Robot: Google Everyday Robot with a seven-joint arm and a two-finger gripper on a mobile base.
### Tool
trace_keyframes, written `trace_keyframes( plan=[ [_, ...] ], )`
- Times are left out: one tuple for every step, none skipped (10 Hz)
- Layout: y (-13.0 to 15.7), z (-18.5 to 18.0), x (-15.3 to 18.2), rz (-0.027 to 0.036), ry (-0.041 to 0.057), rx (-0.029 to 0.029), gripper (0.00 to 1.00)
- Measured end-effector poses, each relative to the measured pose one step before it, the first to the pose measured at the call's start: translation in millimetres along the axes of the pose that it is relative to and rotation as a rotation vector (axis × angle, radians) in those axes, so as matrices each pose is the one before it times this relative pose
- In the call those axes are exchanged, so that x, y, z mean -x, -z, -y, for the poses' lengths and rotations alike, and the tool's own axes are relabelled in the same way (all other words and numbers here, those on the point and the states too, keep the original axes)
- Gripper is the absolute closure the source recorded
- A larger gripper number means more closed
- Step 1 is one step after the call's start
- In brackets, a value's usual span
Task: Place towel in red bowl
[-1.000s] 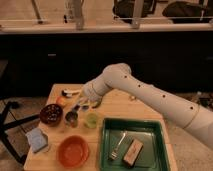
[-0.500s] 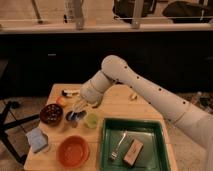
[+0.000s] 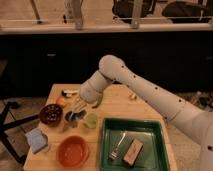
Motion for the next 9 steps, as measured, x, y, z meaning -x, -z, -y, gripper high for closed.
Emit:
trace_keyframes(
  plan=[
    [-13.63, -3.04, -1.62, -0.00277, -0.00512, 0.05355, 1.00],
    [-14.01, -2.98, 3.77, -0.00395, -0.00002, 0.07063, 1.00],
    [-9.66, 1.07, 7.21, 0.00043, 0.00722, 0.03913, 1.00],
    [-8.82, 0.97, 12.02, -0.00805, 0.00563, 0.03589, 1.00],
    [-3.13, 2.14, 8.90, -0.00951, 0.00563, 0.01906, 1.00],
    [-4.48, 3.03, 7.99, -0.00452, 0.00759, 0.01717, 1.00],
    [-3.34, 1.19, 6.83, -0.00946, 0.00462, 0.00995, 1.00],
    [-3.26, -0.26, 4.61, -0.01442, 0.00007, 0.00203, 1.00],
    [-3.89, -1.40, 5.26, -0.01612, -0.00037, -0.00337, 1.00]
  ],
)
